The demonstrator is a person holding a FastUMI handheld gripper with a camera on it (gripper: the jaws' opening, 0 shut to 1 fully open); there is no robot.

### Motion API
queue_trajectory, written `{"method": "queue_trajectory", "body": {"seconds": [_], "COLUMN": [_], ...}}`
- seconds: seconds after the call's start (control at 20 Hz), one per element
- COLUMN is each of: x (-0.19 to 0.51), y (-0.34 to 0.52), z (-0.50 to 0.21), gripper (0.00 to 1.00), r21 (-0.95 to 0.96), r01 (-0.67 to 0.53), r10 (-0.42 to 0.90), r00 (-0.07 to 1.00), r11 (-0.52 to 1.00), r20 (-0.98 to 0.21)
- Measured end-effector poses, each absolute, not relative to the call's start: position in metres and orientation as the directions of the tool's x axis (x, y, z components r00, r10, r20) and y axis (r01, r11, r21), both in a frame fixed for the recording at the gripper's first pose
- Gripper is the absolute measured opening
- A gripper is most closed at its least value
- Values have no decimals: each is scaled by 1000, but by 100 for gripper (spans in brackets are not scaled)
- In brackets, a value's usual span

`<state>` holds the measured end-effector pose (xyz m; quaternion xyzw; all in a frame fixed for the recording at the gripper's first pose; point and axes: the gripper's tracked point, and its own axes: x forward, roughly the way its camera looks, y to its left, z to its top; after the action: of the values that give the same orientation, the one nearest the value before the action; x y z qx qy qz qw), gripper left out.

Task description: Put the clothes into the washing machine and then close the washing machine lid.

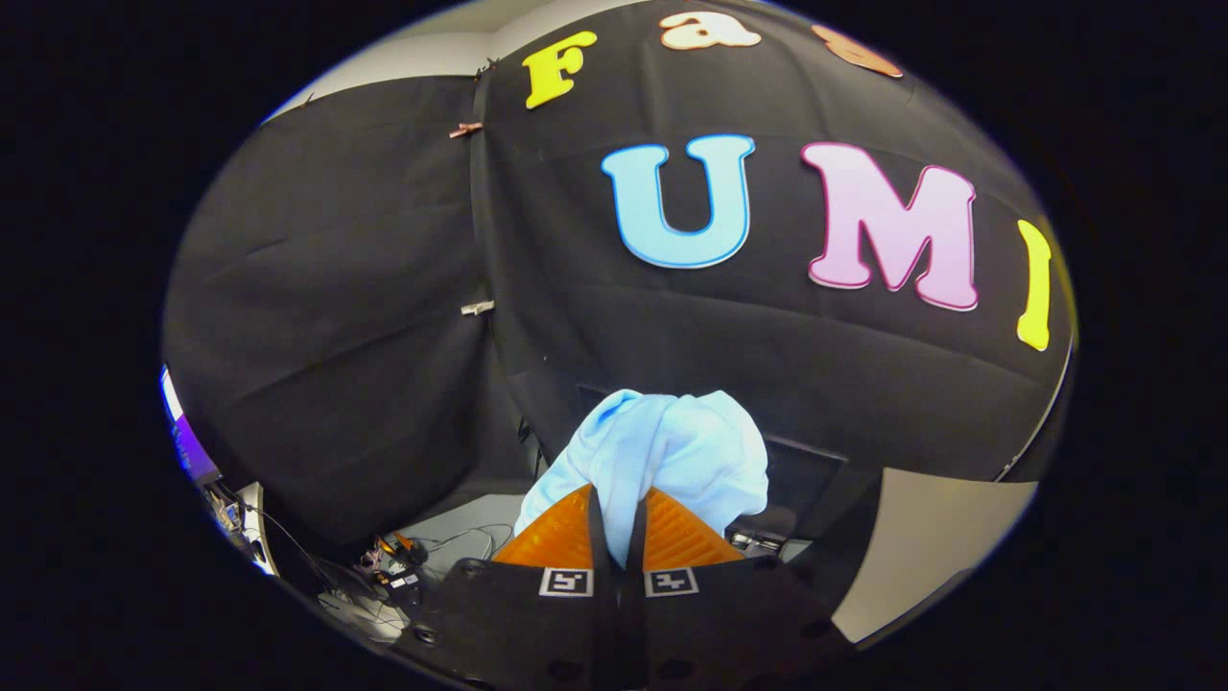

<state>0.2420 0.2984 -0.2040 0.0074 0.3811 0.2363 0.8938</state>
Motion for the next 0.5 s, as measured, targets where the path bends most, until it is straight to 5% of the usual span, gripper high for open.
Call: {"method": "queue_trajectory", "body": {"seconds": [0.5], "x": [242], "y": [308], "z": [-370], "gripper": [5], "r21": [196], "r01": [-461], "r10": [377], "r00": [343], "r11": [866], "r20": [-860]}}
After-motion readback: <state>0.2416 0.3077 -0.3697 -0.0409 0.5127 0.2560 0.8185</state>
